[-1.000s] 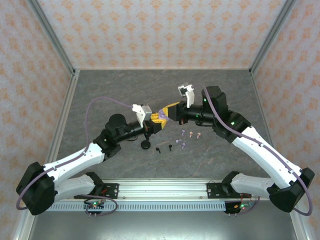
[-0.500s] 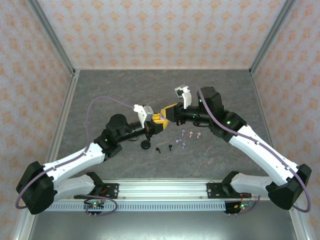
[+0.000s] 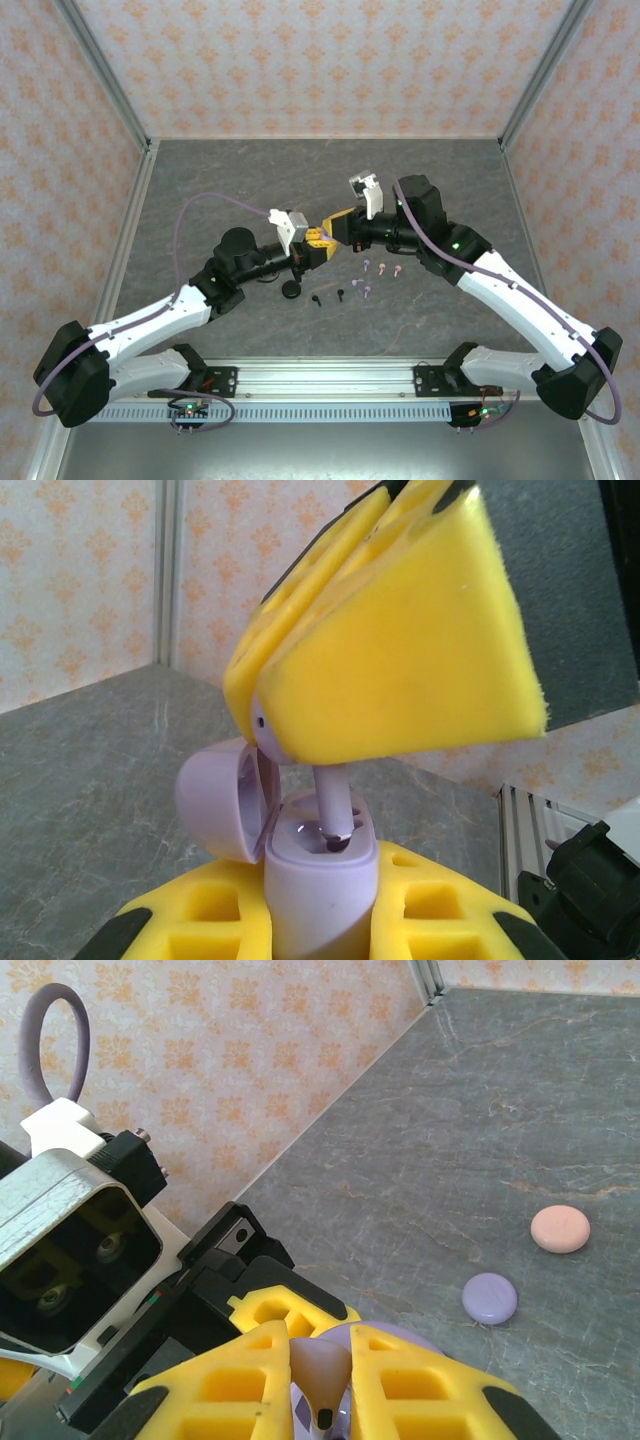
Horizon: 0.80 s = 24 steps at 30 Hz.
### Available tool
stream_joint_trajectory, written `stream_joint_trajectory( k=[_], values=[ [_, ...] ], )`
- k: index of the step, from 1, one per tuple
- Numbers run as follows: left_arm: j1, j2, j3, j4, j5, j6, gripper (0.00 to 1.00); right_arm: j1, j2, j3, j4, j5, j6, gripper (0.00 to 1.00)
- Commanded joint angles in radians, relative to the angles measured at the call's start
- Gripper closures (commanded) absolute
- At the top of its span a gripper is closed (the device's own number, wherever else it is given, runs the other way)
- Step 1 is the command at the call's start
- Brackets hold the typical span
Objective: Insert the wireless bluetooth earbuds into the charging case
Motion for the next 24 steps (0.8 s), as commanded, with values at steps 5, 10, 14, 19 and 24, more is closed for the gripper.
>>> stream_joint_trajectory(
  k=[5,10,14,19,24],
  values=[
    [-0.012,-0.001,0.038,0.036,-0.015,0.020,1.00,0.007,-0.020,-0.016,-0.029,0.022,-0.031,0.83],
    [-0.012,-0.001,0.038,0.041,-0.019,0.016,1.00,0.007,-0.020,-0.026,-0.021,0.000,-0.037,0.83],
    [-0.012,0.002,0.038,0.050,-0.018,0.010,1.00,0.008,-0.014,-0.030,-0.018,-0.020,-0.039,0.82],
    [-0.012,0.009,0.039,0.054,-0.016,0.007,1.00,0.008,-0.005,-0.019,-0.022,-0.030,-0.035,0.77],
    [-0.012,0.010,0.038,0.057,-0.016,0.009,1.00,0.006,-0.003,0.005,-0.032,-0.018,-0.027,0.76]
  ],
)
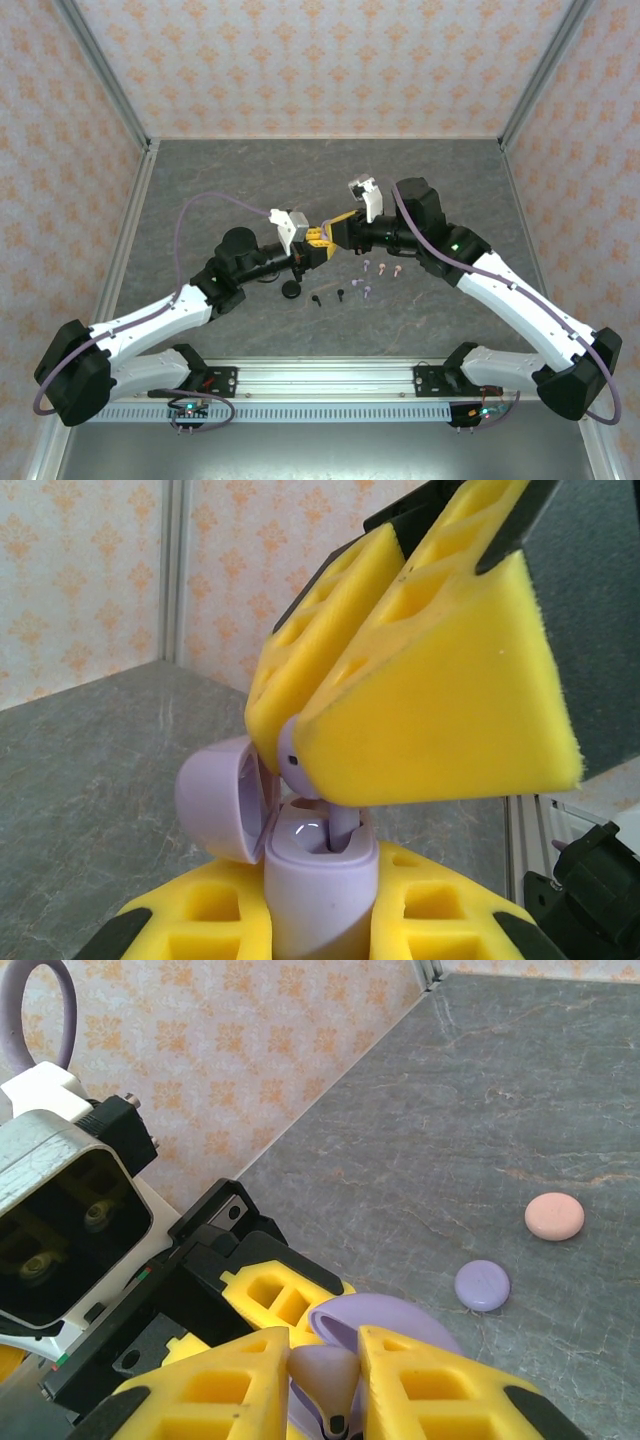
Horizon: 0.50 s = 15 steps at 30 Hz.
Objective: Insert the wireless bluetooth earbuds into the charging case
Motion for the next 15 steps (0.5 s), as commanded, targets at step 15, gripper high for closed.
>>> stream_joint_trajectory(
  k=[15],
  values=[
    [-0.013,-0.003,0.028,0.064,-0.023,0.015,1.00,0.008,0.004,0.094,-0.082,0.054,-0.005,0.58]
  ],
)
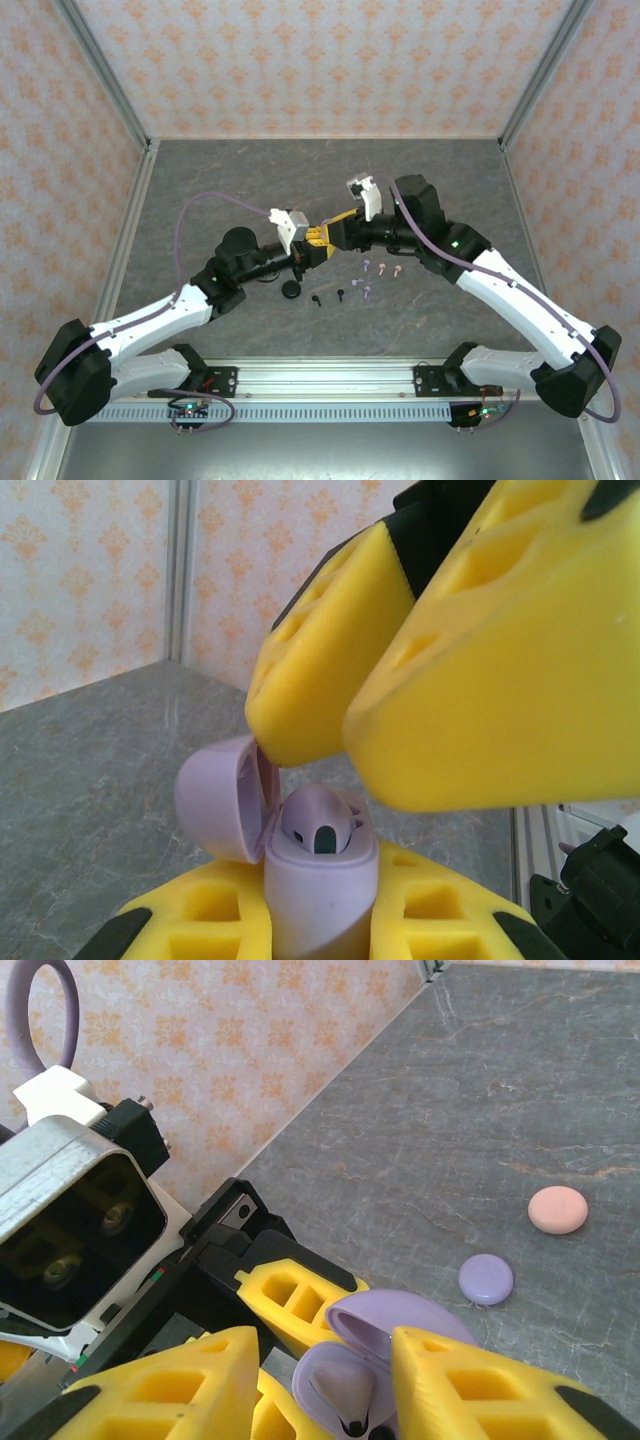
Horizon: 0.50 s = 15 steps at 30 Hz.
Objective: Insert the wireless bluetooth earbuds into the charging case
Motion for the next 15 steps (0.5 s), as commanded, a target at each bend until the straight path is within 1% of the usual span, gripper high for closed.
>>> stream_joint_trajectory(
  k=[1,6,10,13,15],
  values=[
    [-0.013,-0.008,0.024,0.059,-0.019,0.018,1.00,0.002,-0.019,0.054,-0.046,0.067,-0.011,0.58],
    [-0.012,-0.044,0.006,0.006,-0.074,0.050,1.00,-0.014,-0.066,0.063,-0.101,0.208,0.004,0.51],
    [-0.013,-0.096,-0.037,-0.035,-0.124,0.065,1.00,-0.073,-0.091,0.037,-0.144,0.274,0.063,0.49],
    [-0.012,-0.140,-0.083,-0.048,-0.153,0.061,1.00,-0.122,-0.078,0.000,-0.183,0.303,0.112,0.48],
    [-0.013,-0.166,-0.108,-0.057,-0.163,0.054,1.00,-0.144,-0.042,-0.015,-0.222,0.343,0.133,0.48]
  ],
)
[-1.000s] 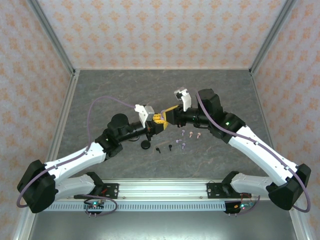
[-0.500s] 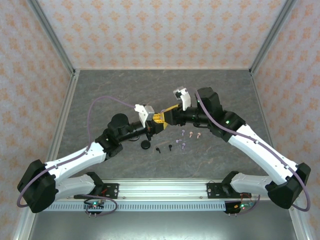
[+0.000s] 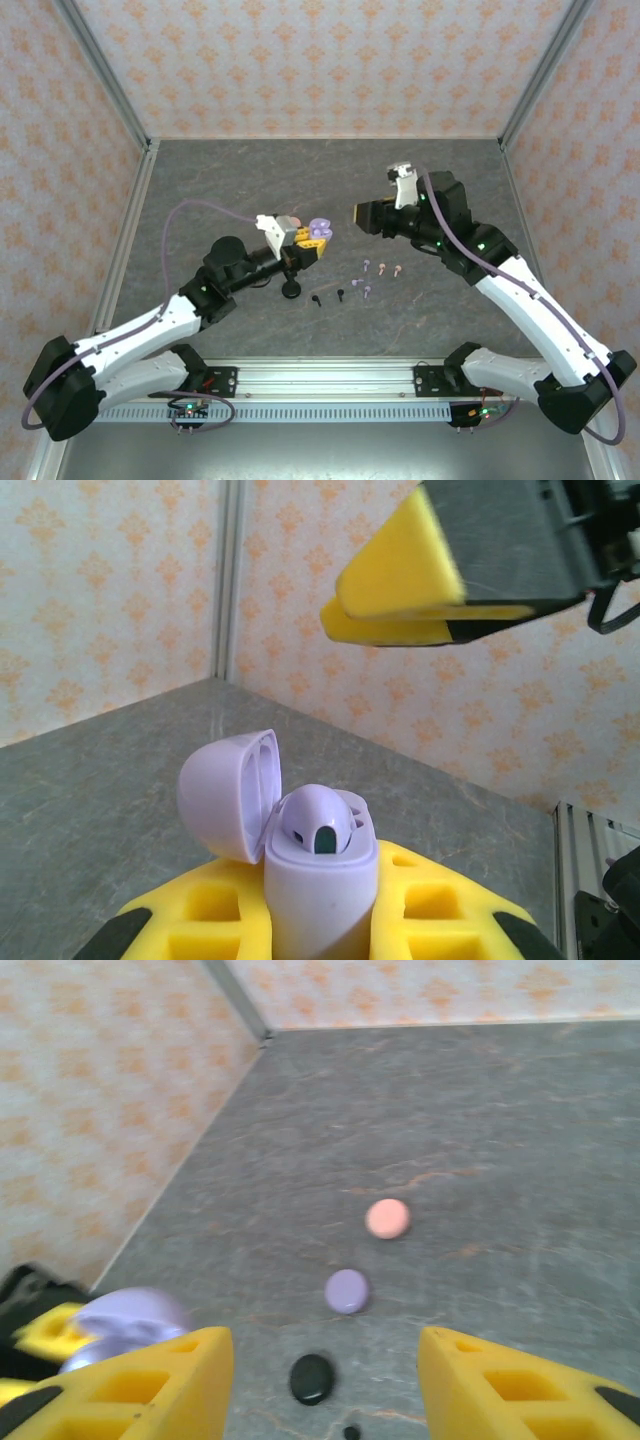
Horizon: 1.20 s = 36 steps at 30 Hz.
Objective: Insert the wireless bluetooth earbuds into the charging case
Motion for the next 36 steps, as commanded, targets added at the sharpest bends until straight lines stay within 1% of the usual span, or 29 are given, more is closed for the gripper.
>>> stream_joint_trajectory(
  k=[1,3,6,13,17,19,23,36],
  values=[
    [-0.007,-0.048,-0.046,-0.022,-0.057,0.015,1.00,-0.023,0.059,-0.037,-0.115,0.118,0.061,0.49],
    [-0.006,-0.073,-0.066,-0.029,-0.068,0.010,1.00,-0.023,0.127,-0.040,-0.165,0.155,0.062,0.50],
    [-0.006,-0.106,-0.081,-0.049,-0.085,0.017,1.00,-0.022,0.251,-0.042,-0.204,0.169,0.058,0.51],
    [-0.005,-0.125,-0.082,-0.069,-0.093,0.033,1.00,-0.019,0.499,-0.048,-0.173,0.155,0.079,0.54],
    [-0.006,-0.123,-0.083,-0.071,-0.094,0.037,1.00,-0.004,0.607,-0.016,-0.198,0.223,0.080,0.55],
    [-0.006,-0.121,-0.082,-0.071,-0.096,0.039,1.00,-0.003,0.652,-0.009,-0.199,0.235,0.083,0.55],
    [-0.006,-0.115,-0.075,-0.075,-0.097,0.043,1.00,0.004,0.733,0.013,-0.197,0.236,0.085,0.58],
    [-0.007,-0.103,-0.068,-0.073,-0.093,0.046,1.00,0.013,0.805,0.034,-0.166,0.254,0.080,0.62]
  ],
)
